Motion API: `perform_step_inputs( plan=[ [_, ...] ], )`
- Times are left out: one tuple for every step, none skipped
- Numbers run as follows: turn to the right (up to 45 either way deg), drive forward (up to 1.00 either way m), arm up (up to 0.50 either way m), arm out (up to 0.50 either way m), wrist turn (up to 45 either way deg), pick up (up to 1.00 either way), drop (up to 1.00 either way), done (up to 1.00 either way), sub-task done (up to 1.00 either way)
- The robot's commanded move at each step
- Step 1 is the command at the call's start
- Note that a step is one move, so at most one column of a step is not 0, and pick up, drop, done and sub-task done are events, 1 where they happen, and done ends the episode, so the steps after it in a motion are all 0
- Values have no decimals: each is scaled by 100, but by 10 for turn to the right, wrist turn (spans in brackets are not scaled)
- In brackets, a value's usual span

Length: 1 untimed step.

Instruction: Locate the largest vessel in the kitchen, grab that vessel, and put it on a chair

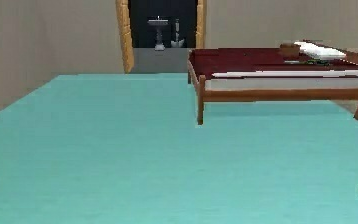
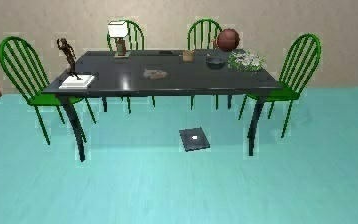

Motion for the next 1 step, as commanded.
perform_step_inputs(
  plan=[
    [-90,0,0,0,0,0,0,0,0]
  ],
)
